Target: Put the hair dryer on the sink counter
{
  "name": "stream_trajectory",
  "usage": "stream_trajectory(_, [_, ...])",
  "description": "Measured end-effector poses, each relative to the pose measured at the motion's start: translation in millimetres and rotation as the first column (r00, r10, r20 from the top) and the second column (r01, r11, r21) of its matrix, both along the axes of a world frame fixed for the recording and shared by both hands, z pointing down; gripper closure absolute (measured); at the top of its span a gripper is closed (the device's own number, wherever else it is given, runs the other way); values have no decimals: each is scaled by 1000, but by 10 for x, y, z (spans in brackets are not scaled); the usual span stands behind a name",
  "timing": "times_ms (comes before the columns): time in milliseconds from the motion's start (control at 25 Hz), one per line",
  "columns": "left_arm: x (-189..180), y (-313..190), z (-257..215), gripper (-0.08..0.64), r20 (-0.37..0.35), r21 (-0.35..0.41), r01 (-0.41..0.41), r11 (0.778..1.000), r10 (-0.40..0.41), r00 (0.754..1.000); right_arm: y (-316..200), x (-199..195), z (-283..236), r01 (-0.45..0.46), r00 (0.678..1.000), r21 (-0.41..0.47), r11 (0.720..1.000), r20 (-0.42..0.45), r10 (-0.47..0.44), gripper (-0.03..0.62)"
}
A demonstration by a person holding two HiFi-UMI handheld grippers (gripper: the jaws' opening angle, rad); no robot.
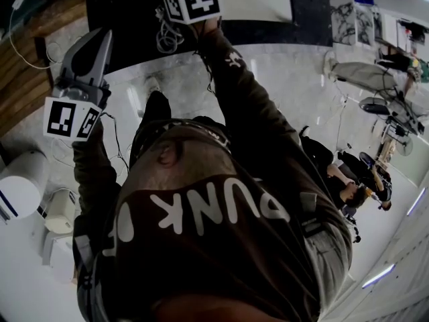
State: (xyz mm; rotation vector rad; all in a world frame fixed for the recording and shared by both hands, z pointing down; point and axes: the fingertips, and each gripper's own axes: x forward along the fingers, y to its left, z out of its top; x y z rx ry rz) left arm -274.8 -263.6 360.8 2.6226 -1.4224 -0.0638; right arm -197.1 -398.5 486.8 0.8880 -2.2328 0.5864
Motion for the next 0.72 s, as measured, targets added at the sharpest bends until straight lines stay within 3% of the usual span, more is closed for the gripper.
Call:
stream_trajectory(120, [108, 12, -56, 554, 10, 5, -14, 1000, 14, 1000, 150, 38, -442, 43, 995, 154, 987, 78, -56, 463])
stream_trajectory(320, [263, 42, -295, 554, 34, 40, -23, 999, 22, 999, 550, 141, -1181, 108, 961, 433, 895, 185, -205, 541])
stream_trajectory(440, [347, 49, -412, 554, 39, 50, -18, 999, 16, 999, 802, 244, -1508, 137, 930, 521, 843, 225, -290, 557])
stream_trajectory(720, [636, 55, -656, 554, 68, 83, 14, 996, -20, 997, 1159, 514, -1949, 194, 864, 669, 718, 231, -448, 571])
